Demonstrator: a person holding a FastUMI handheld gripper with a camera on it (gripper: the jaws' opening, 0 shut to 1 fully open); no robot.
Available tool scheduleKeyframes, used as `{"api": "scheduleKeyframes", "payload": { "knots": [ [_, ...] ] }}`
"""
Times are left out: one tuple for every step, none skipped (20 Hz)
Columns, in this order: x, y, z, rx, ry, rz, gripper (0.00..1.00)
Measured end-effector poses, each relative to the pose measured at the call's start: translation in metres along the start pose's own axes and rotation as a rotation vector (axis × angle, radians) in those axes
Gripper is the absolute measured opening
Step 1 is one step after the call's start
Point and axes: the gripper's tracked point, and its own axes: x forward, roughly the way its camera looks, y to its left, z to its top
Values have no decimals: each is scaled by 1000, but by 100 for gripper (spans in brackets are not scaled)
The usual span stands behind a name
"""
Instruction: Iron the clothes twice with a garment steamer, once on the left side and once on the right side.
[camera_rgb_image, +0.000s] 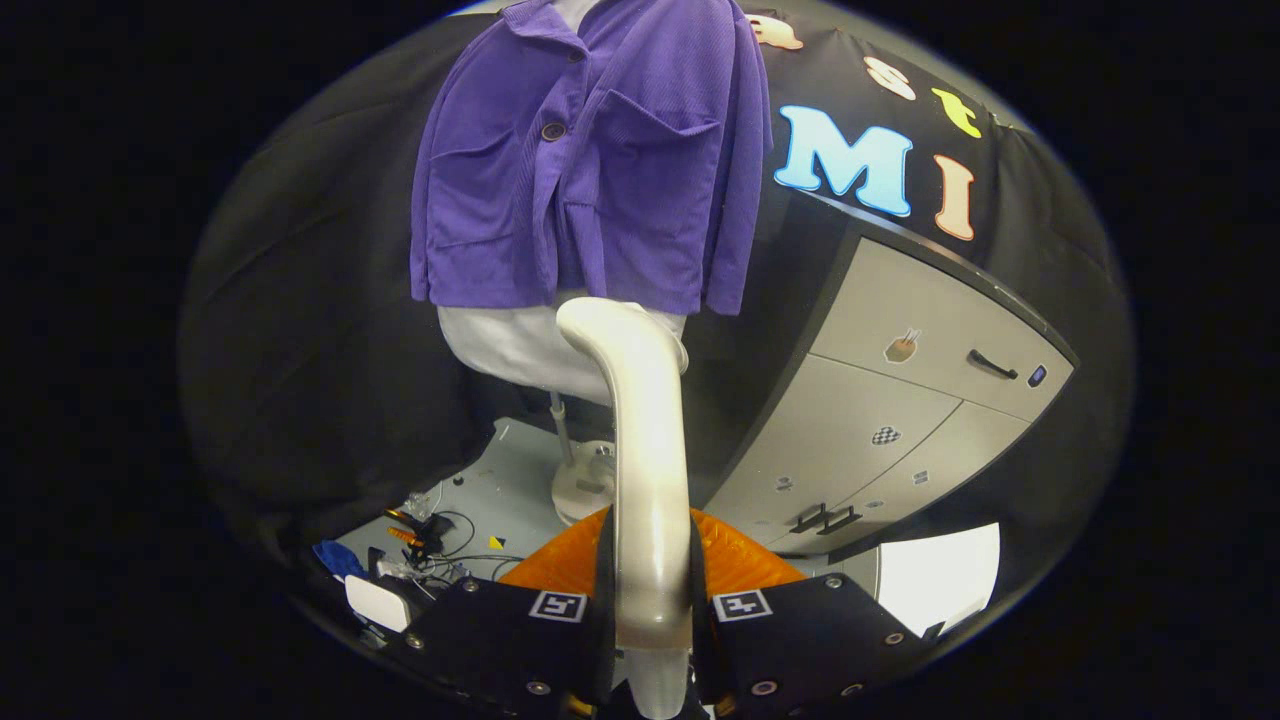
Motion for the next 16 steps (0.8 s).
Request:
{"api": "scheduleKeyframes", "payload": {
  "knots": [
    [-6, 0, -1, 42, -15, 7, 31],
    [-15, 0, 1, 63, -32, 15, 31],
    [-26, -2, 9, 73, -63, 12, 31],
    [-36, -1, 17, 78, -90, 10, 31],
    [-45, 1, 26, 83, -117, 17, 31],
    [-53, 3, 35, 91, -136, 30, 31],
    [-60, 6, 43, 111, -133, 44, 31],
    [-66, 13, 50, 131, -131, 65, 32],
    [-72, 19, 64, 138, -139, 89, 32],
    [-80, 26, 81, 135, -164, 111, 31],
    [-88, 31, 96, 123, -192, 125, 31],
    [-95, 35, 111, 112, -225, 133, 31],
    [-100, 38, 123, 104, -251, 142, 31],
    [-105, 44, 134, 99, -272, 154, 31],
    [-110, 48, 145, 99, -295, 168, 31],
    [-115, 52, 156, 95, -314, 178, 31]
  ]
}}
